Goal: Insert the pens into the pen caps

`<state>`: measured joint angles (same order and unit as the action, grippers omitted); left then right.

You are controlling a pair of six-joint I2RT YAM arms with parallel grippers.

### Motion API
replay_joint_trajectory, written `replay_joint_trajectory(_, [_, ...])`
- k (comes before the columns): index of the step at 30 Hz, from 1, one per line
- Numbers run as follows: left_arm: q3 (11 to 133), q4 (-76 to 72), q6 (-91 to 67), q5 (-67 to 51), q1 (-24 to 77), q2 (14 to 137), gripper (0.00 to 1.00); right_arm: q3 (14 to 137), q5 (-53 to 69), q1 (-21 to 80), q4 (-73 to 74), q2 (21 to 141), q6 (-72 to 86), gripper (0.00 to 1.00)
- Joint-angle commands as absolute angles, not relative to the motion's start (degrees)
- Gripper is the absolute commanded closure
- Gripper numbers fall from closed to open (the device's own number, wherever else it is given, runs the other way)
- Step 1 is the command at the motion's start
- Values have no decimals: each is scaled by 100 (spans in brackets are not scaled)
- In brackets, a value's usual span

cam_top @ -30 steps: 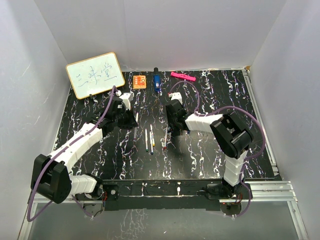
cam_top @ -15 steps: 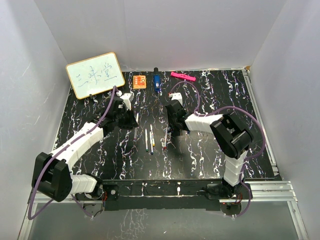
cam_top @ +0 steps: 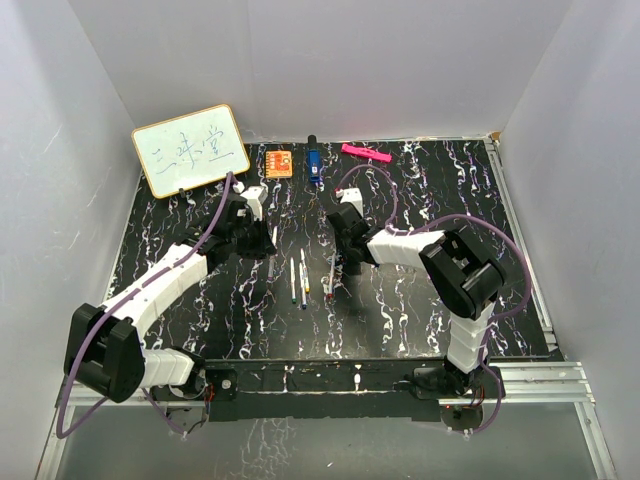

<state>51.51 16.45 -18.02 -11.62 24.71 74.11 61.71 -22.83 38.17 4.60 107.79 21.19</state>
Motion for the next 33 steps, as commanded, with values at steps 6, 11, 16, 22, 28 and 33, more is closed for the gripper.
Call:
replay_joint_trajectory(6, [5240,1622,-1794,-1197,2477,7374,100,6068,-2213,3907,1037,10887,2229,100])
replay_joint_trajectory(11, [5191,1617,-1767,-1191,2480,7418,100,6302,-2193,3909,1103,11106,2248,100])
replay_joint_trajectory(16, [5093,1459,-1732,-1217,2479,7421,100,6735,-2251,3910,1208,11077,2150,100])
replay_joint_trajectory(22, [4993,1064,-1767,-1445,2487,7452,100,7320,-2312,3898,1021,10605,1832,100])
replay_joint_trajectory(28, [4563,193,-1913,-1602,2808,7309,100,6714,-2022,3888,-234,9504,1469,100])
replay_joint_trajectory(33, [4256,-701,-1947,-1307,3506,7234,100,5350,-1512,3854,-2081,8198,1380,100])
